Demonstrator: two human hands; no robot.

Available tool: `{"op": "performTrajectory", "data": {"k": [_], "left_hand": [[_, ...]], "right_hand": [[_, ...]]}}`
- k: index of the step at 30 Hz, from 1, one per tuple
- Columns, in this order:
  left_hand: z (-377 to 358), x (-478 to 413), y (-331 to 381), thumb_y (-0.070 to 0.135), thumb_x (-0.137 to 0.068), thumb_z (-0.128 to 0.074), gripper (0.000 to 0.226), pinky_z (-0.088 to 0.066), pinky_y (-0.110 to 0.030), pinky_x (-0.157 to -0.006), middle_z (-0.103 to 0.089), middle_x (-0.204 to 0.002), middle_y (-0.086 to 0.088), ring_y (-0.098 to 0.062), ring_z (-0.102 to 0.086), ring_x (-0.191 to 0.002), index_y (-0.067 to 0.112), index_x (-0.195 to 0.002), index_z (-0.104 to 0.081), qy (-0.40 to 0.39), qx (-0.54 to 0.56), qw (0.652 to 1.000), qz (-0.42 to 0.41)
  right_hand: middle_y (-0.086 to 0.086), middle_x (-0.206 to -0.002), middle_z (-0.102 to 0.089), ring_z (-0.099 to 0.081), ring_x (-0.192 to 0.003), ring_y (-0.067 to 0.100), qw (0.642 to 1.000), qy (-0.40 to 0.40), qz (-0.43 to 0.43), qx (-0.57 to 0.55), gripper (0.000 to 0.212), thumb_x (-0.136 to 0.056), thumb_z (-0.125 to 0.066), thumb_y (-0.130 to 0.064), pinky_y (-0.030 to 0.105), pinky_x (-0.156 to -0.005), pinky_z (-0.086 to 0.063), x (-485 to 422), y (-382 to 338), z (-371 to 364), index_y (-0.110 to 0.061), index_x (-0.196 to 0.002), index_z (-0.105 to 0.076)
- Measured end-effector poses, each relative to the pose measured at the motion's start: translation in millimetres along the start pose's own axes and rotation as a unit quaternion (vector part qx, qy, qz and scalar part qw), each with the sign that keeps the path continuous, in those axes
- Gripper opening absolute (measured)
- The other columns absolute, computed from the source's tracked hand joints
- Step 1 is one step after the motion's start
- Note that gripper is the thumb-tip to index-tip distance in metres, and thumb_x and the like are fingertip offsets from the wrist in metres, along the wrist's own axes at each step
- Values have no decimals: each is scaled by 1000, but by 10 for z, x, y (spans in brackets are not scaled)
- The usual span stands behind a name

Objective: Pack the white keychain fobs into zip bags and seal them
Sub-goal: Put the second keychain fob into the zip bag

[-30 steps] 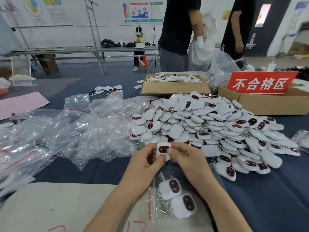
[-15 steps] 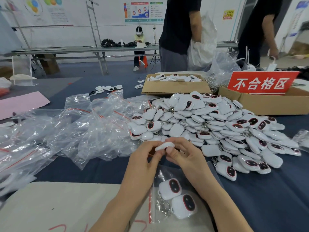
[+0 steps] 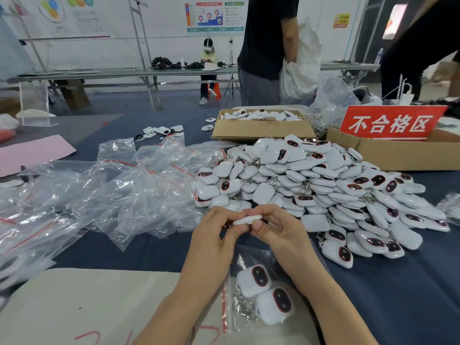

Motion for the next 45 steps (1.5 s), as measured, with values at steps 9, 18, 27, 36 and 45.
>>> {"op": "performTrajectory", "data": {"k": [9, 18, 27, 36, 45], "left_hand": [[3, -21, -57, 14, -95, -69, 34, -51, -15, -83, -69, -101, 16, -2, -65, -97, 46, -105, -67, -6, 82, 993, 79], [-5, 0, -35, 27, -97, -67, 20, -52, -14, -85, -74, -106, 14, -6, -70, -102, 39, -113, -69, -21, 155, 985, 73], [-35, 34, 9, 51, -99, -52, 24, -56, -40, -91, -76, -101, 2, -17, -73, -100, 37, -117, -60, -81, 193, 975, 74], [18, 69, 48, 38, -103, -46, 20, -54, -23, -86, -73, -96, -5, -21, -71, -95, 30, -102, -64, -93, 259, 956, 103], [34, 38, -12, 12, -94, -53, 41, -54, -23, -92, -73, -112, 4, -12, -68, -105, 42, -119, -64, -71, 285, 945, 142]], "right_hand": [[-8, -98, -78, -72, -96, 6, 999, 32, 17, 32, 27, -87, -69, 5, 12, -81, -52, -19, -41, -2, -17, -102, -73], [-6, -94, -77, -73, -93, 12, 993, 74, 39, 78, 37, -84, -73, 2, 24, -86, -57, -3, -53, 10, -35, -90, -76], [-15, -101, -67, -71, -88, 6, 988, 21, 91, 124, 53, -89, -66, 7, 14, -77, -54, 37, -150, -145, -44, -97, -75], [8, -80, -76, -70, -73, 18, 999, 29, 37, 15, 31, -87, -68, 5, 24, -71, -58, 46, -89, -149, -23, -92, -79], [-1, -109, -74, -73, -94, 10, 999, 19, -9, 27, 36, -84, -72, 7, 17, -78, -56, 9, -43, -157, -26, -97, -74]]}}
Point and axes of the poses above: each hand's wrist, its own x-axis away from the middle knuckle, its own z-axis out of the back of the hand, y = z × x, the point moved 3 cm from there along -x, towards the middle knuckle
